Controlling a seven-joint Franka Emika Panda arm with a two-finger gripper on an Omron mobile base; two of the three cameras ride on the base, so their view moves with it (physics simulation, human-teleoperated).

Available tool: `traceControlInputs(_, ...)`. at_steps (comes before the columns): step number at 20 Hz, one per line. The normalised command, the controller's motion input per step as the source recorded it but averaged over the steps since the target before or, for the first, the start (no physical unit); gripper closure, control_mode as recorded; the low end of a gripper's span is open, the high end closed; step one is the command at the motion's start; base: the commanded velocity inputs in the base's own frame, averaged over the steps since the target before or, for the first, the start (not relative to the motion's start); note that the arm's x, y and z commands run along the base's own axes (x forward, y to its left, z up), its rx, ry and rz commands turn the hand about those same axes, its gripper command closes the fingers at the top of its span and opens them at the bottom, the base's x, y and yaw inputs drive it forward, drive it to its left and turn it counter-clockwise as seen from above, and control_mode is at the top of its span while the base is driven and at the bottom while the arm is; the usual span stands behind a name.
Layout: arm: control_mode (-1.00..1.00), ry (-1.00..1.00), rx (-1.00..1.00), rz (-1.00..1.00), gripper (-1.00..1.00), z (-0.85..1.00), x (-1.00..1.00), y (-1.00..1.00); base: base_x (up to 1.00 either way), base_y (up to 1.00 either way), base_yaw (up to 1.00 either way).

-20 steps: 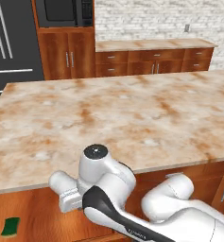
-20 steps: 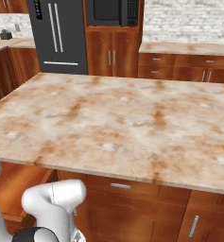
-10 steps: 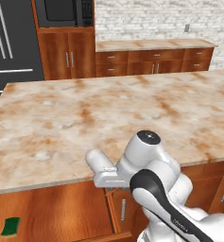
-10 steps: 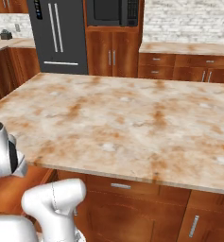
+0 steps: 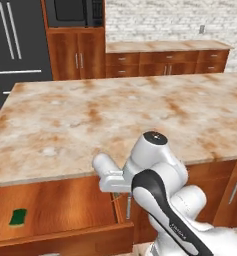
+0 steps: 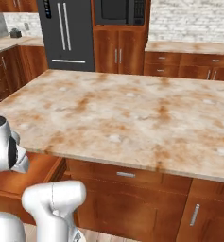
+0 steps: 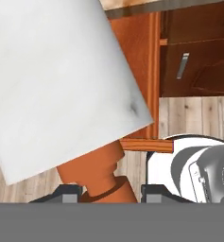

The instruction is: Restock the sink supplies by placing the sponge and soap dispenser on the counter and next to the sink. Make sure the soap dispenser is upright.

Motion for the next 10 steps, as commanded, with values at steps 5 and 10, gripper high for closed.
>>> traceControlInputs(5, 1.00, 0.00, 0.00, 0.00, 1.00, 0.00, 0.00, 0.00, -0.77, 0.08, 0.56)
traceControlInputs(10, 1.00, 0.00, 0.00, 0.00, 1.00, 0.00, 0.00, 0.00, -0.13, 0.62, 0.71)
